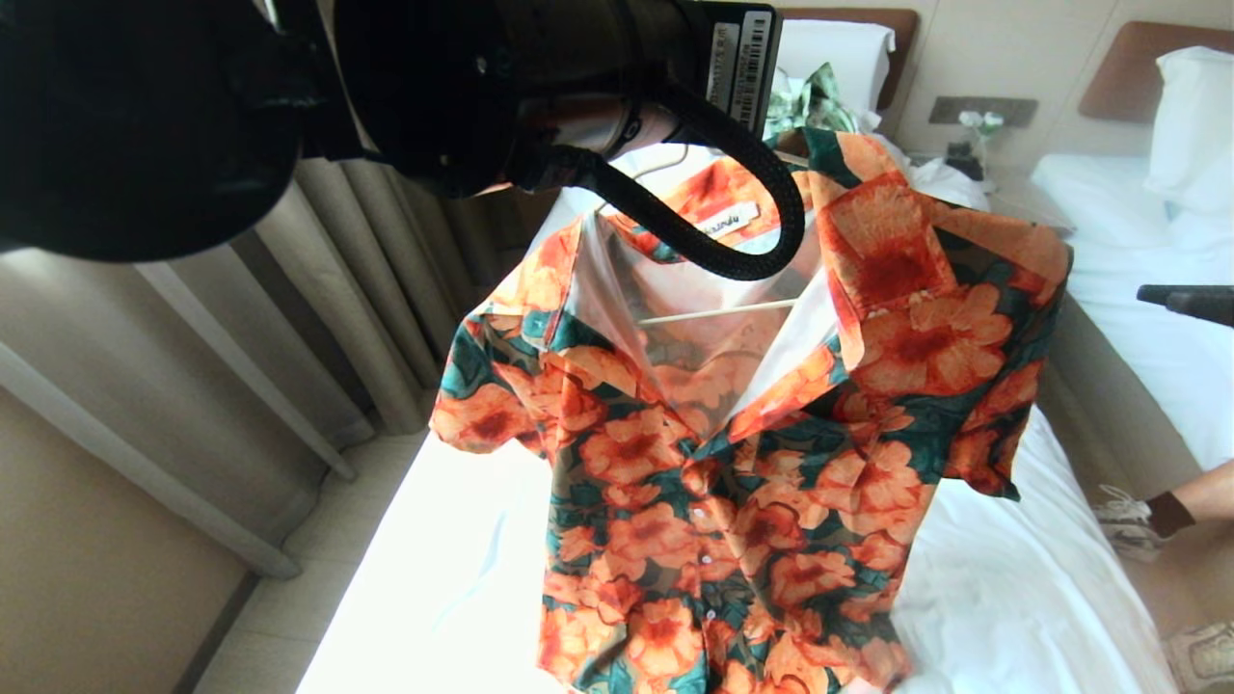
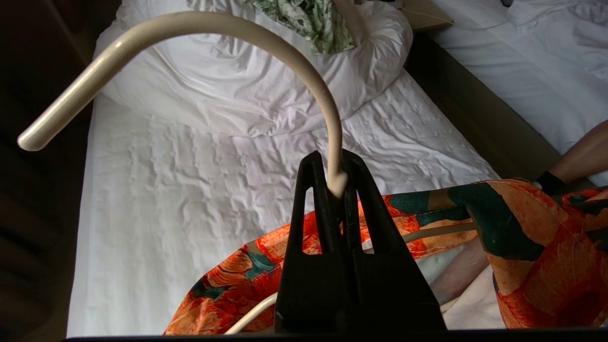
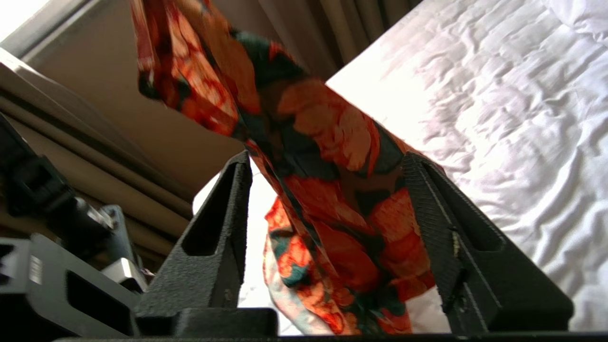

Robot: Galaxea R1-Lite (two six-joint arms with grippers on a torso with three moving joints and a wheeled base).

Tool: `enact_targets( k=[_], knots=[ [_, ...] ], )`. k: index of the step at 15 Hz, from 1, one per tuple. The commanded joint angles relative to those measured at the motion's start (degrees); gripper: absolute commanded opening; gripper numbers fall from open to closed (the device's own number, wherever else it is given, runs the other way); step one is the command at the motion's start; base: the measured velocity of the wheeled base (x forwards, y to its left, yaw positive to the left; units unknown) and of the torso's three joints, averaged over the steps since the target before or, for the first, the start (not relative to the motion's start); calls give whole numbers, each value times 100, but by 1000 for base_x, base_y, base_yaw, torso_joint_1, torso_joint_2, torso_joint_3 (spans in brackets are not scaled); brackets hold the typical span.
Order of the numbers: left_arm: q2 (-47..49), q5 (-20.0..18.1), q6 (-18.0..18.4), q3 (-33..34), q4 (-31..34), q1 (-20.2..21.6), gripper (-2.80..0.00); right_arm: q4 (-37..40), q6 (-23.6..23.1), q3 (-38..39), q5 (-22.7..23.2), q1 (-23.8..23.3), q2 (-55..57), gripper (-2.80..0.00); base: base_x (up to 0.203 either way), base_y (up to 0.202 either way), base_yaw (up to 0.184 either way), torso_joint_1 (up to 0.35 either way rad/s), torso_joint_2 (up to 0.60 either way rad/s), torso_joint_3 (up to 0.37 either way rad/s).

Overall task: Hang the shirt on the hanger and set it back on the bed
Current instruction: Take the clothes hanger out of the clothes

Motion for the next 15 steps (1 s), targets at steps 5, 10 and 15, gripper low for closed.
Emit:
enact_targets(
  k=[5, 10, 15],
  knots=[
    [28, 13, 9, -17, -9, 10, -280, -130, -1456, 423, 72, 181, 535, 0, 0, 0, 0, 0, 0, 0],
    [54, 16, 9, -35, -27, 19, -280, -136, -1626, 423, 38, 874, 785, 0, 0, 0, 0, 0, 0, 0],
    [54, 17, 9, -114, -18, 19, -280, -119, -2056, 390, -374, 1348, 1124, -280, 0, 0, 0, 0, 0, 0]
  ],
)
